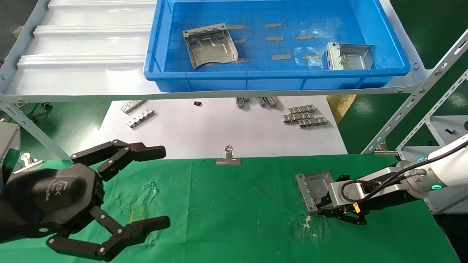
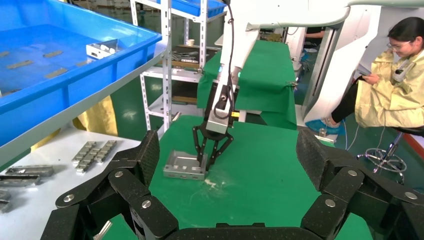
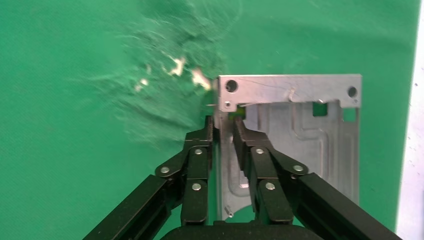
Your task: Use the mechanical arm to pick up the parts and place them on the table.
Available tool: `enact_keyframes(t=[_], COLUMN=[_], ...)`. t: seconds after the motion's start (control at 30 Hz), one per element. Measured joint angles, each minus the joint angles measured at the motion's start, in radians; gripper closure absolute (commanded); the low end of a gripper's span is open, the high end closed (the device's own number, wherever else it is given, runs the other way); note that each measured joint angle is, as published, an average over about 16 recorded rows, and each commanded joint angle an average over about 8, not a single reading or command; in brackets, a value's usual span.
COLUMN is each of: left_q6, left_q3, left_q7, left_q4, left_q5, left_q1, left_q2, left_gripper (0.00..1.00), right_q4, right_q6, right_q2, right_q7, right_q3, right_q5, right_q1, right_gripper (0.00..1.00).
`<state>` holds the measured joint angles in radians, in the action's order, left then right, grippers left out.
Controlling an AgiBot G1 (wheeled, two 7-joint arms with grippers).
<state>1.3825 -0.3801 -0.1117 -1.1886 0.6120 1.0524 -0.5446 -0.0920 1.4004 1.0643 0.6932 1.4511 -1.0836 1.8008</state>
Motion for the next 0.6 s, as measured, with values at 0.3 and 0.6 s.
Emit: enact_keyframes(t=[0.3, 0.6], left_q6=[0.0, 0.0], left_q3=[0.0, 0.0], left_q7=[0.0, 0.0], left_q4=[0.0, 0.0], left_q5=[0.0, 0.0], left_q1=[0.0, 0.0], left_q2=[0.0, 0.0], left_gripper=[0.0, 0.0], right_q4=[0.019, -0.029], right_q6=[0.094, 0.191], right_q2=[-0.021, -0.074], right_q7=[-0.047, -0.194], right_q3=[-0.067, -0.178], right_q5=[0.102, 0.288], right_q1=[0.02, -0.014], right_gripper=[0.0, 0.0])
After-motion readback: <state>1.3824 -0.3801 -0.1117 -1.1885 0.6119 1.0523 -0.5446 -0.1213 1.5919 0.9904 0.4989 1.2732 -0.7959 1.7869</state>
